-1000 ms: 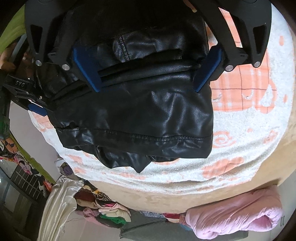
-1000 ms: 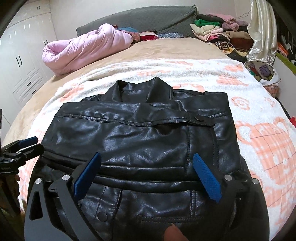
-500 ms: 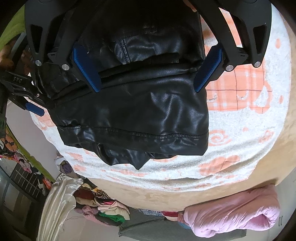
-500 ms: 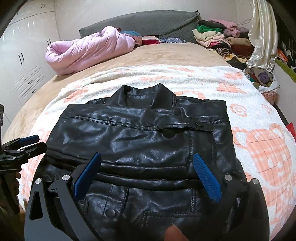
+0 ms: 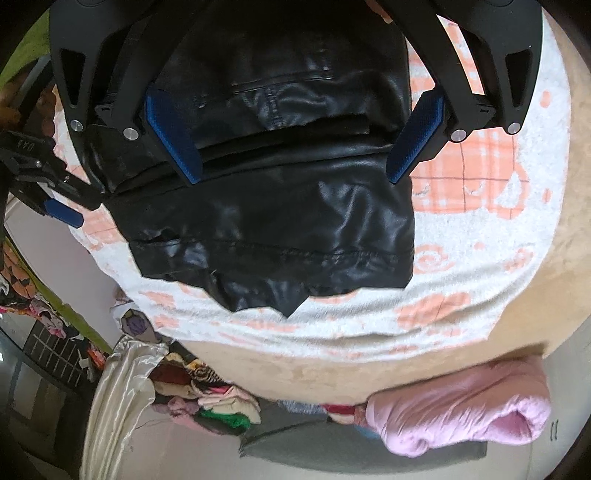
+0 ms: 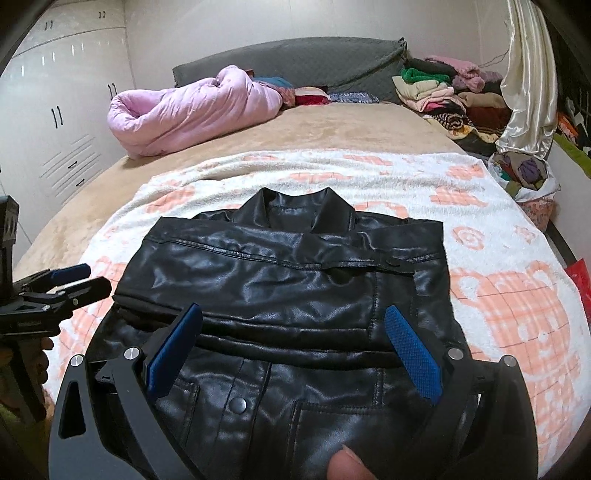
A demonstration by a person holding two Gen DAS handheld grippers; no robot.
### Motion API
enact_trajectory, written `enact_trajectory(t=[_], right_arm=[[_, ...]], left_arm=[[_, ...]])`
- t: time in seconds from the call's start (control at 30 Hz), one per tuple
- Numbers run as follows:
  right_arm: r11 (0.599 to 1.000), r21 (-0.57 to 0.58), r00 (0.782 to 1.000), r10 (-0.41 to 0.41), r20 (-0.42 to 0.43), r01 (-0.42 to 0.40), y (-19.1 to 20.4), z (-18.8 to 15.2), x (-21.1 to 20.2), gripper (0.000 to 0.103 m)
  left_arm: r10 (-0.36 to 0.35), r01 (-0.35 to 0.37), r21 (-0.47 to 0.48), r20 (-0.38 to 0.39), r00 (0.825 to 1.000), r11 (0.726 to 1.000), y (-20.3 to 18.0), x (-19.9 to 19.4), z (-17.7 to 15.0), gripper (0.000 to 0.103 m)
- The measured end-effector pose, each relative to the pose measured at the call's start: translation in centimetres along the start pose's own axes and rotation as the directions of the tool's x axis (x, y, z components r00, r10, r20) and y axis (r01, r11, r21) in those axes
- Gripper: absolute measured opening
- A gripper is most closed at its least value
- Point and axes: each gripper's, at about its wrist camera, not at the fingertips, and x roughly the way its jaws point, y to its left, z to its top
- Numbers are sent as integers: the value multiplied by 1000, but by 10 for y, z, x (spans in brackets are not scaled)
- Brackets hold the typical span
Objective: Fold large clothes
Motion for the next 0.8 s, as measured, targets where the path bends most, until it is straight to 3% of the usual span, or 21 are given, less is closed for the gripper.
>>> enact_trajectory(t=[0.43,0.8], right_arm=[[1000,29,1000,-9,30,8,-21,-18,-33,99],[999,37,1000,-9,14,8,-35,-45,-51,99]], left_arm=[[22,-22,84,-1,1000,996,-43,-12,-24,93],[43,-42,82,-3,999,996,-47,-30,-43,93]])
